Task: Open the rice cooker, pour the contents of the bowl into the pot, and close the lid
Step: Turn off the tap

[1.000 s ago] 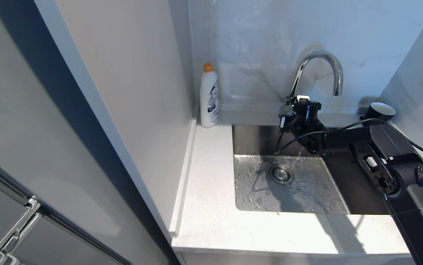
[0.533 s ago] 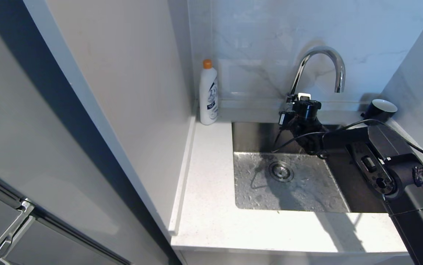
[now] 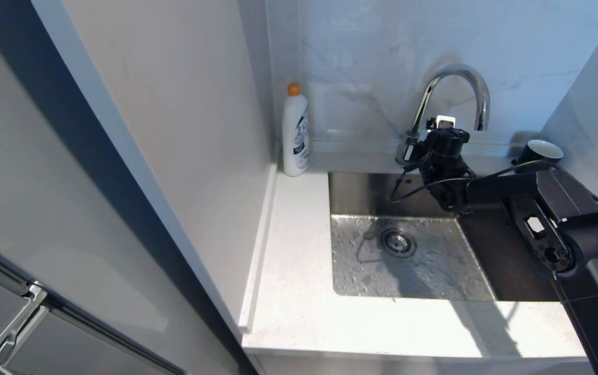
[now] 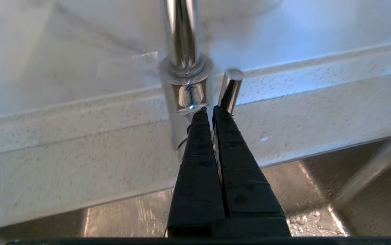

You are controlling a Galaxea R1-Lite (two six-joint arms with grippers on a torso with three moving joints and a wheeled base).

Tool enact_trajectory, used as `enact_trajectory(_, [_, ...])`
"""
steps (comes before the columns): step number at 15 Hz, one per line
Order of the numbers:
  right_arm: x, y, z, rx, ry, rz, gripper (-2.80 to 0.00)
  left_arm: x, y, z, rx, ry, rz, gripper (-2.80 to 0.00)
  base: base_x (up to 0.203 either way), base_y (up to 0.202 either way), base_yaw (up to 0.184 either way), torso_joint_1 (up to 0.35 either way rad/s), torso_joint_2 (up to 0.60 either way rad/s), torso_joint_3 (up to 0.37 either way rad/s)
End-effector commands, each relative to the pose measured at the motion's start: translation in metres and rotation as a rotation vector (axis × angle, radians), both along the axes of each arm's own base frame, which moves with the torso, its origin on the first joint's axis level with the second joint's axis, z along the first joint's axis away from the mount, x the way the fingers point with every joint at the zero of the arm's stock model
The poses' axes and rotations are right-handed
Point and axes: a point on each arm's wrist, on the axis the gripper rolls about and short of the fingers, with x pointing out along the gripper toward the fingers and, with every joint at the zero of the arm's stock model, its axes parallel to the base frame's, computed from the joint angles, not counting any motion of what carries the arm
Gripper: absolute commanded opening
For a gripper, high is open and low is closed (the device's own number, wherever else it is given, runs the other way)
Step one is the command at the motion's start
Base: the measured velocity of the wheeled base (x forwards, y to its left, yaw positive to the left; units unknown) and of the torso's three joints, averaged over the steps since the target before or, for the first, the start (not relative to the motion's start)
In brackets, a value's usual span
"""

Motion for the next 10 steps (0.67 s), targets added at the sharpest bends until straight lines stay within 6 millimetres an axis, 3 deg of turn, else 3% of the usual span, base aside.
enact_trajectory(1, [-0.001,0.0,0.004,0.001,-0.008,-0.002,-2.8,0.0,0.0,0.0,0.0,0.001,-0.001,-2.8,0.0,0.0,0.0,0.0,0.0,0.0])
enact_trajectory(4, [-0.005,0.001,0.019,0.006,-0.035,-0.006,-2.8,0.0,0.0,0.0,0.0,0.002,-0.001,-2.8,0.0,0.0,0.0,0.0,0.0,0.0])
enact_trajectory(10, [-0.012,0.019,0.025,0.013,-0.049,0.01,-2.8,0.0,0.0,0.0,0.0,0.002,-0.001,-2.8,0.0,0.0,0.0,0.0,0.0,0.0])
